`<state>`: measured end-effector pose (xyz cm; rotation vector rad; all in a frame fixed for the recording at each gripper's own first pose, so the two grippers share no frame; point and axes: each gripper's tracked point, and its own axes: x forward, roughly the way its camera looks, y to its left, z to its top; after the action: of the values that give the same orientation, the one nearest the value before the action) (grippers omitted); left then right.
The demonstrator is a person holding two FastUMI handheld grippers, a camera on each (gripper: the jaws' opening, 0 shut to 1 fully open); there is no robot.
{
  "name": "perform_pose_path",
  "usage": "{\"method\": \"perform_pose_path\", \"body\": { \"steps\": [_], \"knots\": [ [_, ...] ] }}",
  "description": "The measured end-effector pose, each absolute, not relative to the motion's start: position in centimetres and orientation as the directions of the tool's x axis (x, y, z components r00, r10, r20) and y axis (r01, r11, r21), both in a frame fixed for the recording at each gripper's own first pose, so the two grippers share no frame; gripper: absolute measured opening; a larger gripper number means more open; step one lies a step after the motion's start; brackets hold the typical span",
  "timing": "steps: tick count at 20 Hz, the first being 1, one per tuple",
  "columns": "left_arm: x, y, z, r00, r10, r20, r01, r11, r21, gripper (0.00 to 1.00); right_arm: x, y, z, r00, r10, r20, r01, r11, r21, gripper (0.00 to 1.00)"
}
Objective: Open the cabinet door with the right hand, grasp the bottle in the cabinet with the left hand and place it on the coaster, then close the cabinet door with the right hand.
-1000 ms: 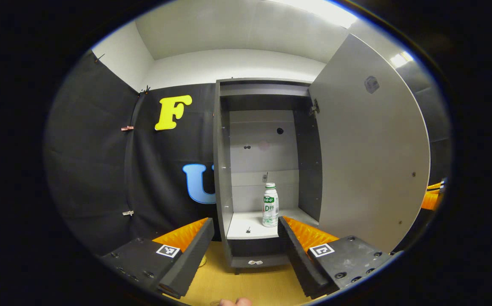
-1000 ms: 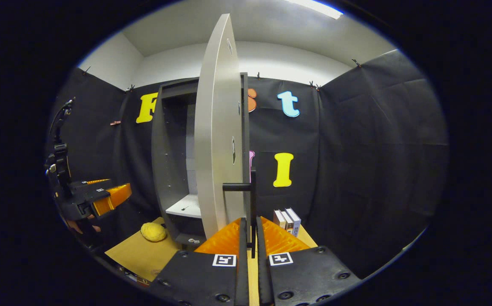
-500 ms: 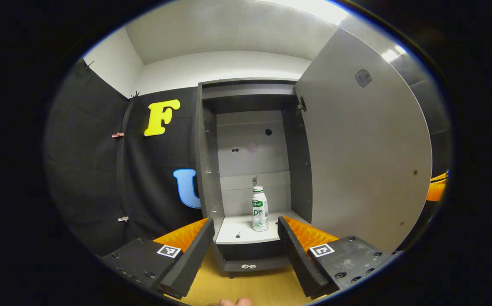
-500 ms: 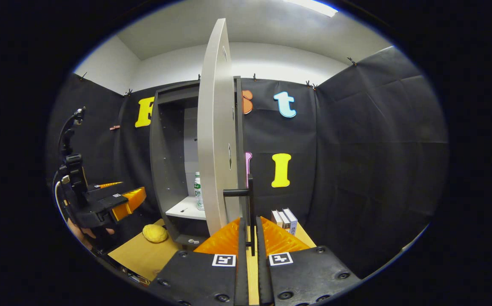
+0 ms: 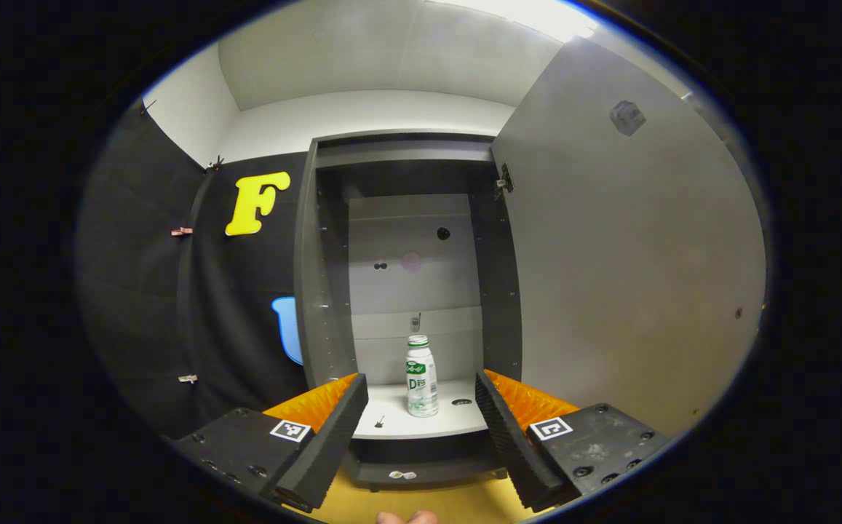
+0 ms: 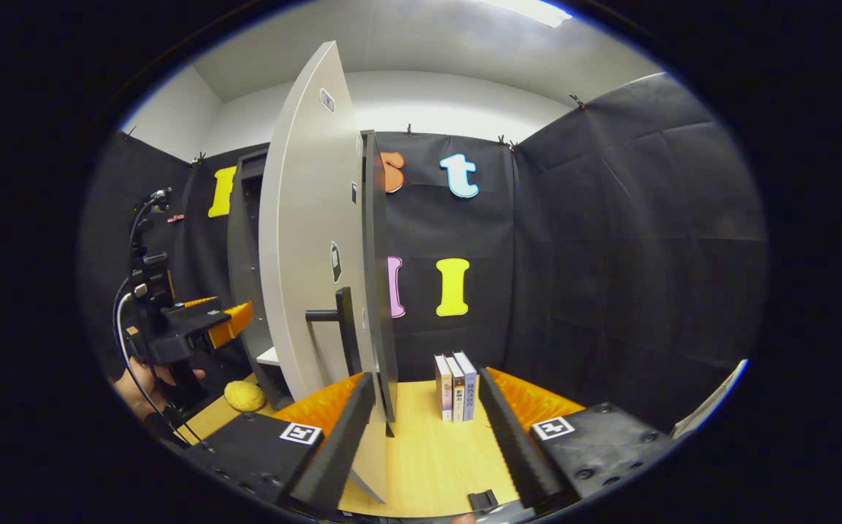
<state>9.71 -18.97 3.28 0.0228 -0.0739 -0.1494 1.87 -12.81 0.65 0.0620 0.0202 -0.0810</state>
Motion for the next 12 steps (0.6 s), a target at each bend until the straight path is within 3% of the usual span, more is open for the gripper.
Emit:
{"method": "perform_pose_path", "body": {
  "steps": [2,12],
  "knots": [
    [11.8,-19.6,2.8,0.986,-0.155,0.064,0.154,0.988,0.013,0.94,1.6,-13.2,1.0,0.995,-0.095,-0.008,0.096,0.994,0.057,0.99],
    [24.5,-20.3,-1.6,0.990,-0.138,-0.001,0.137,0.990,-0.041,0.94,3.9,-18.3,0.8,0.981,-0.192,0.000,0.191,0.978,0.086,0.99]
  ]
}}
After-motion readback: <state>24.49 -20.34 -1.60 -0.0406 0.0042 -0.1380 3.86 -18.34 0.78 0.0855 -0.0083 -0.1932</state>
